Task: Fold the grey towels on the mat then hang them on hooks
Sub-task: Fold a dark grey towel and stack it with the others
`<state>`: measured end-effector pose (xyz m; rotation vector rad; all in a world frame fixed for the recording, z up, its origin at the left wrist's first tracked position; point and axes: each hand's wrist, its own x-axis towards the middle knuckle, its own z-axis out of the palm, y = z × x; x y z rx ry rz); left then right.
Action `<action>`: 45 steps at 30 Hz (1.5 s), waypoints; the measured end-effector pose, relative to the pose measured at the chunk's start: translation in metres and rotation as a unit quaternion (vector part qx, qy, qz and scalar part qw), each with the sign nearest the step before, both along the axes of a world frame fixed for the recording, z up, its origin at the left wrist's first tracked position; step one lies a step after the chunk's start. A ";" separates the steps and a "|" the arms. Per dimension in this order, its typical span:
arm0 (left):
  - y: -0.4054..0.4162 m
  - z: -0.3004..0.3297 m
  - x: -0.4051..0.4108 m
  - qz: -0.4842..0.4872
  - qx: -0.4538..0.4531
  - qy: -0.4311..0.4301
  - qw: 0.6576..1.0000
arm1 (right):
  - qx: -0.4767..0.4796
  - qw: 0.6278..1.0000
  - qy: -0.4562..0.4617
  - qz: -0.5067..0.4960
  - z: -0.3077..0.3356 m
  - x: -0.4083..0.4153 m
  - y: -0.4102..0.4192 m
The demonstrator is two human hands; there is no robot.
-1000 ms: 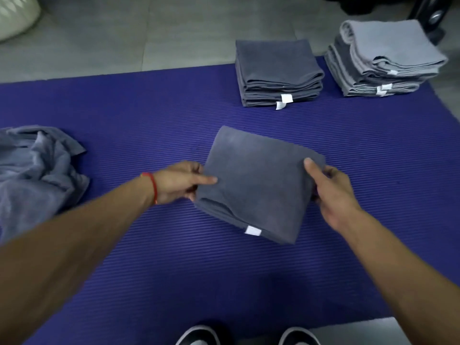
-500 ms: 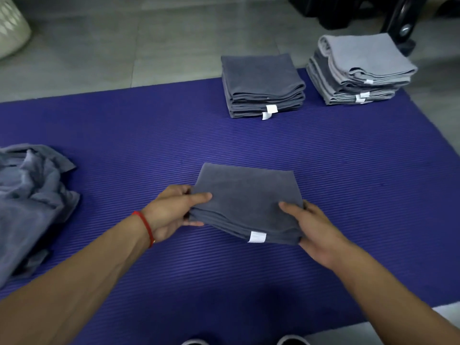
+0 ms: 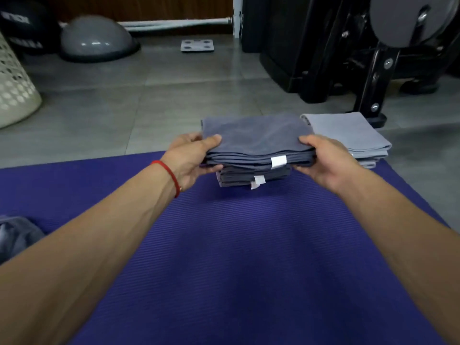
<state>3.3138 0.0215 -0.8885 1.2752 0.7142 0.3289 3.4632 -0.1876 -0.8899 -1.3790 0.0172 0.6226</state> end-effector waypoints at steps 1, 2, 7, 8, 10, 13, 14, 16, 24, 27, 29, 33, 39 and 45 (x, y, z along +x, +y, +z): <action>0.005 -0.006 0.012 0.005 0.016 -0.005 1.000 | -0.010 1.000 -0.013 -0.014 -0.004 0.013 0.010; 0.010 -0.017 0.019 0.010 0.036 0.015 0.999 | -0.041 0.999 -0.020 -0.023 -0.014 0.022 0.019; 0.013 -0.109 -0.044 -0.014 0.162 0.185 0.969 | -0.308 0.935 -0.092 0.149 -0.104 -0.031 0.010; 0.011 -0.128 -0.074 -0.032 0.221 0.206 0.953 | -0.343 0.904 -0.120 0.227 -0.119 -0.054 0.001; 0.005 -0.163 -0.141 -0.044 0.312 0.239 0.918 | -0.377 0.838 -0.177 0.353 -0.139 -0.097 -0.015; 0.006 -0.192 -0.233 -0.020 0.418 0.272 0.867 | -0.374 0.754 -0.291 0.455 -0.141 -0.136 -0.016; 0.012 -0.199 -0.260 -0.004 0.455 0.293 0.841 | -0.368 0.725 -0.329 0.481 -0.135 -0.146 -0.010; 0.033 -0.206 -0.304 0.037 0.520 0.335 0.785 | -0.347 0.682 -0.382 0.518 -0.119 -0.163 0.011; 0.108 -0.169 -0.406 0.093 0.518 0.540 0.657 | -0.261 0.511 -0.530 0.625 -0.069 -0.237 0.116; 0.122 -0.157 -0.416 0.081 0.508 0.464 0.721 | -0.250 0.506 -0.532 0.632 -0.074 -0.257 0.137; 0.116 -0.142 -0.411 0.106 0.528 0.430 0.725 | -0.248 0.520 -0.525 0.627 -0.079 -0.270 0.141; 0.055 -0.112 -0.371 0.105 0.587 0.223 0.771 | -0.209 0.626 -0.441 0.609 -0.099 -0.279 0.136; -0.018 -0.074 -0.299 0.145 0.262 0.042 0.953 | -0.021 0.799 -0.112 0.590 -0.099 -0.269 0.122; -0.013 -0.086 -0.303 0.192 0.230 0.111 0.947 | -0.177 0.798 -0.345 0.461 -0.092 -0.234 0.103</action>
